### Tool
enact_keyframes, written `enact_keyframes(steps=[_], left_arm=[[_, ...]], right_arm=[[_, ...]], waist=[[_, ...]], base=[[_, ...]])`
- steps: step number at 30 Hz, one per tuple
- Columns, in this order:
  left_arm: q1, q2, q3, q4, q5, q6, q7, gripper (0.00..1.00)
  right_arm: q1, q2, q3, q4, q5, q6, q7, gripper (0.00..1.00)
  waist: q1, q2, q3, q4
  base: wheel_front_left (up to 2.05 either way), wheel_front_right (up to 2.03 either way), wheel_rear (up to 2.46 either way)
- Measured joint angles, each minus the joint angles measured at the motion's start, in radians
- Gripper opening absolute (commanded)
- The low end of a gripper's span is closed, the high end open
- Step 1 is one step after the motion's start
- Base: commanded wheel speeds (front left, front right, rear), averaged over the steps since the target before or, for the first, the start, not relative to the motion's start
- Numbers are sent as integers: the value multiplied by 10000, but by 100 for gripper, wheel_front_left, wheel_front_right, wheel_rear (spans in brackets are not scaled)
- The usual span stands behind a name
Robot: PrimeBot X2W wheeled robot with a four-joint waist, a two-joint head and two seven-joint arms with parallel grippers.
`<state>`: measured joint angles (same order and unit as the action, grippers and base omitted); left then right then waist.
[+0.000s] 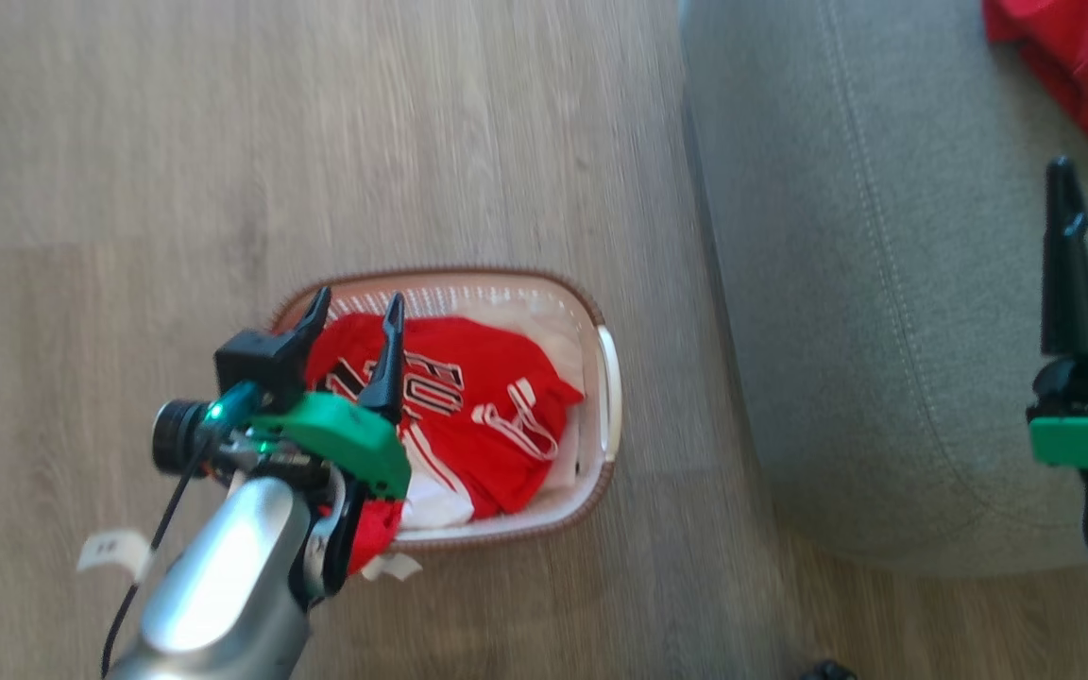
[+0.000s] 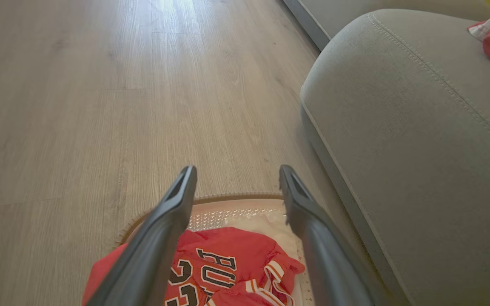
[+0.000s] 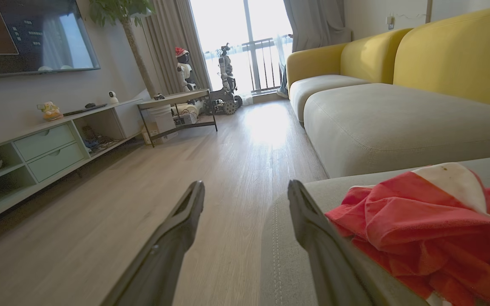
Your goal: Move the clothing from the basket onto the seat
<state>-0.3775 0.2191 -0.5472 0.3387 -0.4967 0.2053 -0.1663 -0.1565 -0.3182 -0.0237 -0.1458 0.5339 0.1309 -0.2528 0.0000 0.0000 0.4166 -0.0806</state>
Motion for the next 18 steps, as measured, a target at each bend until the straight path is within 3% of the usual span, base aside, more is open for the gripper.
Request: enact_keyframes(steps=[12, 18], left_arm=[[-2039, -917, -222, 4169, -408, -1179, 127, 100], [-2853, -1317, -205, 6036, -857, -1716, 669, 100]], right_arm=[[-1127, -67, 249, -633, 123, 0, -27, 100], [-1517, -25, 257, -1089, 408, 0, -27, 100]], waist=[[1, 0, 1658, -412], [1, 0, 2358, -647]], base=[[0, 0, 0], [0, 0, 0]])
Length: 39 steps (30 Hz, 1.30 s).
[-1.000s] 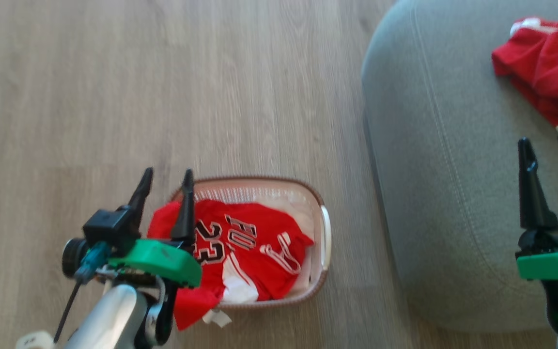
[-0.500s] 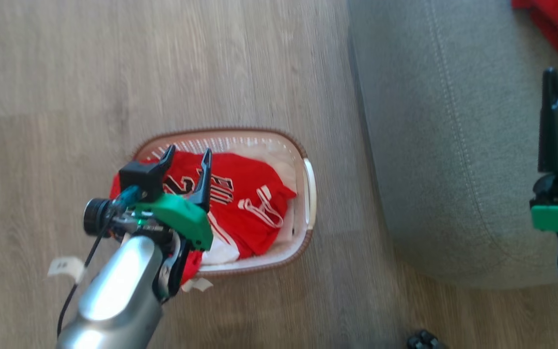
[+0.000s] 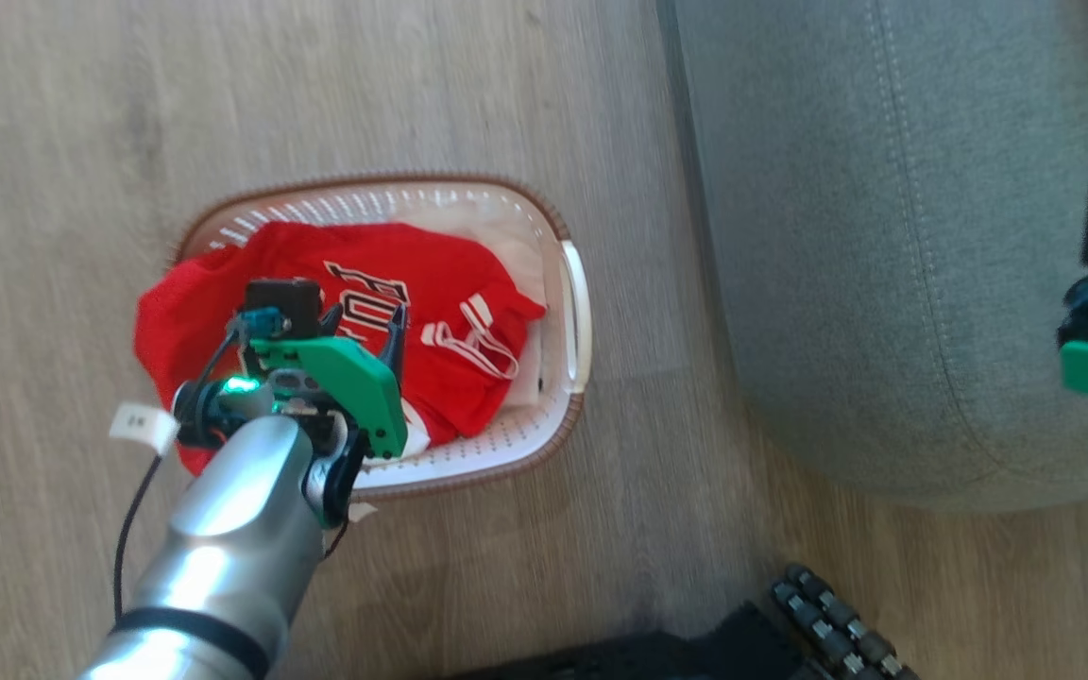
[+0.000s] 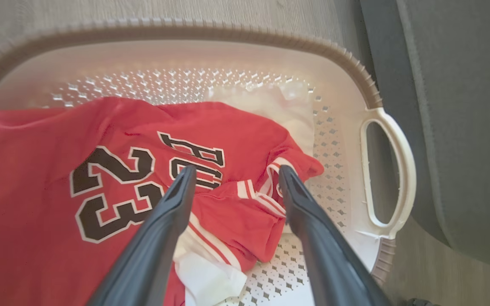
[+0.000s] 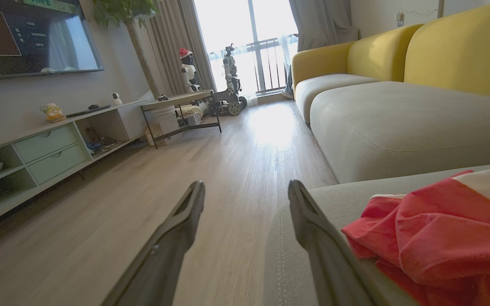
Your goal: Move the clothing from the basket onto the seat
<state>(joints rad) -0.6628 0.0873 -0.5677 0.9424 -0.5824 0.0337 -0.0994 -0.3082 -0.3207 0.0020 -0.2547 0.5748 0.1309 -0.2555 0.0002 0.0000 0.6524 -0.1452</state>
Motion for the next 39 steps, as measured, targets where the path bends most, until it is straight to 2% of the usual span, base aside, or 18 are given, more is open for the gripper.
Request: enact_keyframes(steps=[8, 14, 18, 26, 34, 35, 36, 37, 38, 39], left_arm=[[-1241, -123, 10, 1992, -222, -253, 593, 100], [-1899, -140, 42, 2957, -324, -247, 1127, 100], [-2165, -130, 65, 3231, -397, -117, 1576, 100], [-2222, 19, -192, 3478, -334, 380, 3609, 100], [-2622, 180, -345, 3496, -284, 523, 4608, 100], [-2622, 196, -362, 3496, -284, 562, 4738, 93], [-2620, 213, -384, 3499, -284, 562, 4901, 58], [-2620, 222, -389, 3499, -284, 562, 5035, 34], [-2621, 228, -397, 3499, -286, 562, 5083, 0], [-2621, 234, -405, 3507, -284, 562, 5035, 0]], right_arm=[[-604, 56, -35, -798, 205, 0, 0, 100], [-1011, 63, -56, -1170, 205, 0, 0, 100], [-1159, 75, -82, -1325, 203, 0, 0, 100], [-1274, 86, -63, -1494, 199, 0, 0, 100], [-1424, 86, -17, -1572, 144, 0, -2, 100], [-1424, 86, -17, -1570, 142, 0, -2, 100], [-1425, 86, -17, -1570, 142, 0, -2, 100], [-1425, 86, -17, -1569, 142, 0, -2, 100], [-1425, 86, -19, -1569, 142, 0, -2, 100], [-1428, 86, -19, -1565, 140, 0, -2, 100]], waist=[[0, 0, 1021, -373], [1, 0, 1815, -667], [0, 0, 2252, -824], [-1, 0, 2766, -1009], [-1, 0, 3145, -1118], [0, 0, 3178, -1133], [-1, 0, 3203, -1144], [-1, 0, 3220, -1150], [-1, 0, 3227, -1149], [-1, 0, 3227, -1146]], base=[[0, 0, 0], [0, 0, 0], [0, 0, 0], [0, 0, 0], [0, 0, 0], [0, 0, 0], [0, 0, 0], [0, 0, 0], [0, 0, 0], [0, 0, 0]])
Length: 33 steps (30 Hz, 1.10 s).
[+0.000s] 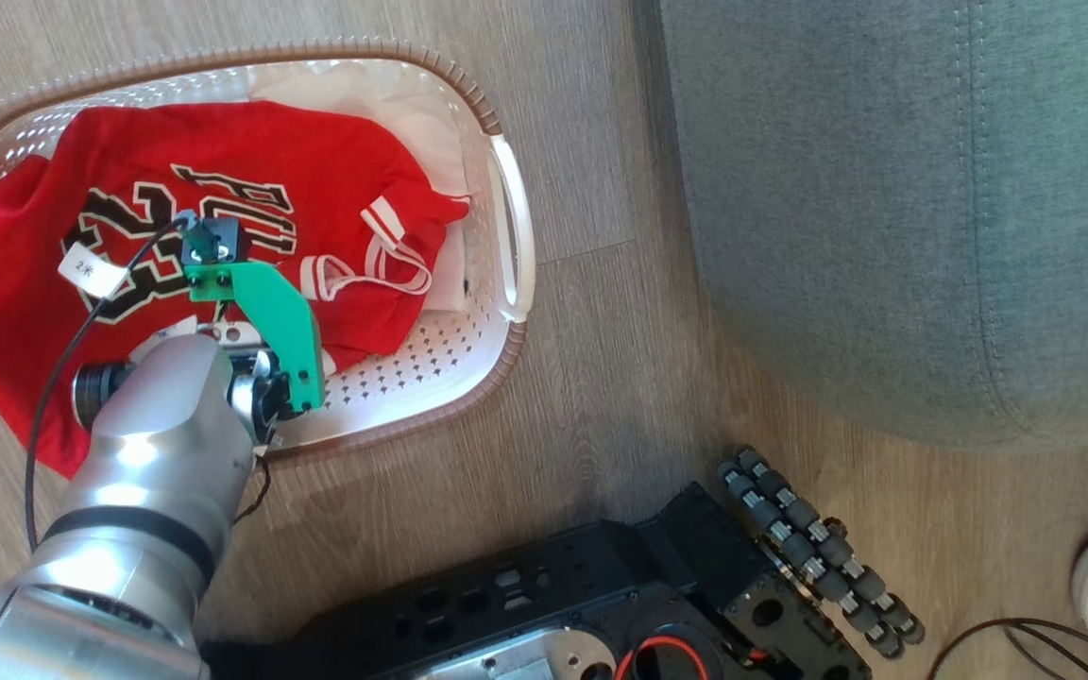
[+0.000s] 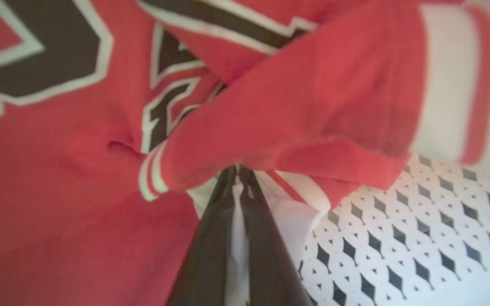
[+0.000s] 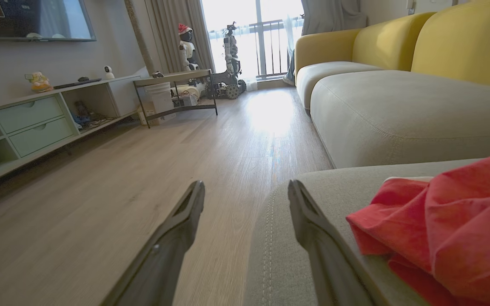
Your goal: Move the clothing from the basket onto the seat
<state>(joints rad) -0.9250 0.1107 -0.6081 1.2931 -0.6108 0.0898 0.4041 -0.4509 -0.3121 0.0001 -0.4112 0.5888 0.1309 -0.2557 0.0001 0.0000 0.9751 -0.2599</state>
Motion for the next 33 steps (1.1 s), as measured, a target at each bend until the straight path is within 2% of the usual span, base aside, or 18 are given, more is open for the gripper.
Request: enact_keyframes(steps=[11, 20, 29, 33], left_arm=[[2, -79, 0, 23, -115, -121, -755, 0], [375, -267, 29, 33, -374, -453, -1563, 0], [1066, -391, -21, -67, -389, -1170, -3273, 0], [1545, -439, -40, -242, -451, -1300, -4314, 0]], right_arm=[[-98, 4, 8, 79, -173, 0, 0, 100], [-66, 19, 128, 263, -276, 0, 0, 100], [602, 38, 219, 644, -456, 0, -2, 100], [828, 38, 387, 817, -558, 0, -2, 100]], waist=[[0, 1, -472, 123], [-1, 1, -1664, 233], [-1, 1, -3514, 409], [-1, 1, -4345, 489]], base=[[0, 0, 0], [0, 0, 0], [0, 0, 0], [0, 0, 0]])
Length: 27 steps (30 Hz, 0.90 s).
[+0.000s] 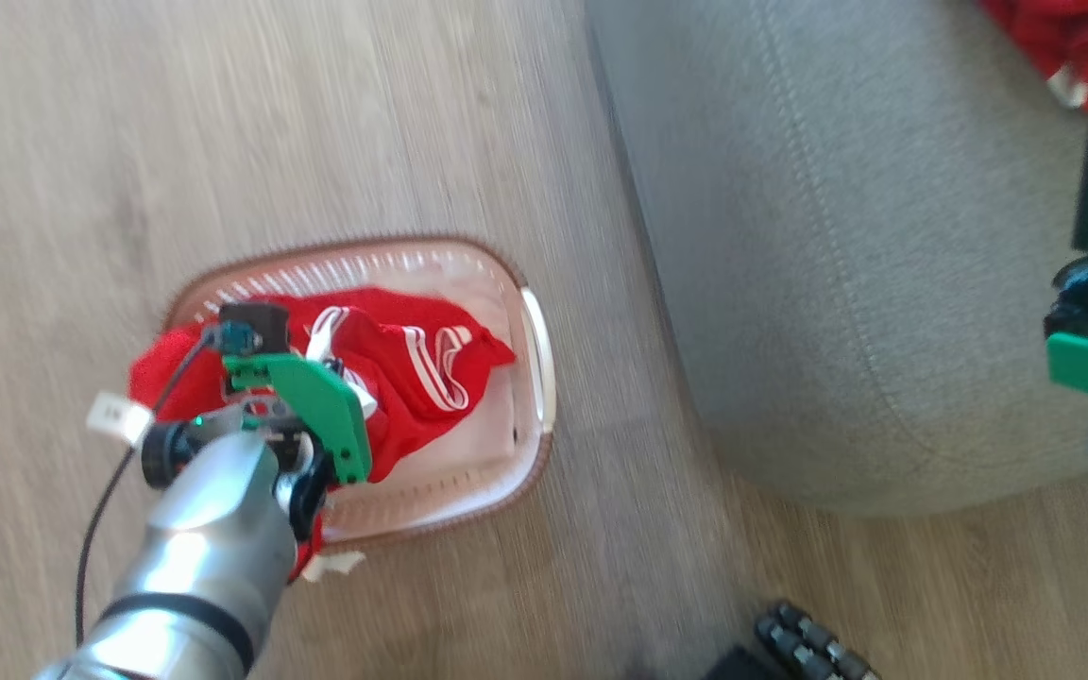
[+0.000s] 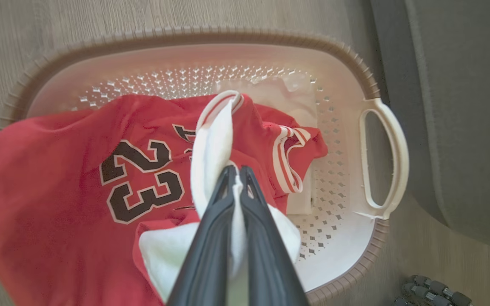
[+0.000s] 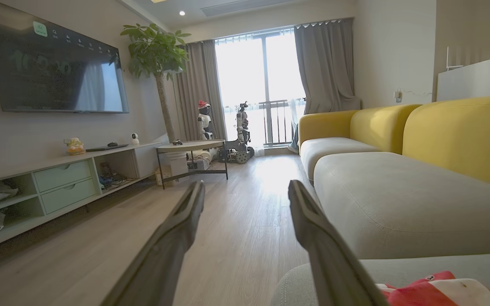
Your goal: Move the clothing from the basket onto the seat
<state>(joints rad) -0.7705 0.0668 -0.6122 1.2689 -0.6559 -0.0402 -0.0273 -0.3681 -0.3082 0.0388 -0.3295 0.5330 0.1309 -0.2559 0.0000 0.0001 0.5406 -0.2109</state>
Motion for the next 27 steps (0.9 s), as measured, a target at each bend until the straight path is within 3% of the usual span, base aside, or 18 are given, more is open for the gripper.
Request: enact_keyframes(steps=[6, 14, 19, 27], left_arm=[[676, -25, 54, -207, -176, -305, -1126, 0], [1036, 40, 25, -1298, -163, -387, -1996, 0], [1317, 268, -61, -2700, 59, -284, -2121, 0], [1988, 978, -230, -6341, 282, 407, -1825, 0]], right_arm=[[596, 10, 92, 255, -54, 0, -2, 100], [1538, 23, 52, 625, -142, 0, -6, 100], [2039, 23, 58, 811, -230, 0, -8, 100], [2709, 224, 272, 1093, -320, 0, -8, 100]], waist=[[0, 0, -1271, 138], [-1, 0, -2748, 552], [-1, 0, -3542, 909], [-1, 0, -4544, 1367]], base=[[0, 0, 0], [0, 0, 0], [0, 0, 0], [0, 0, 0]])
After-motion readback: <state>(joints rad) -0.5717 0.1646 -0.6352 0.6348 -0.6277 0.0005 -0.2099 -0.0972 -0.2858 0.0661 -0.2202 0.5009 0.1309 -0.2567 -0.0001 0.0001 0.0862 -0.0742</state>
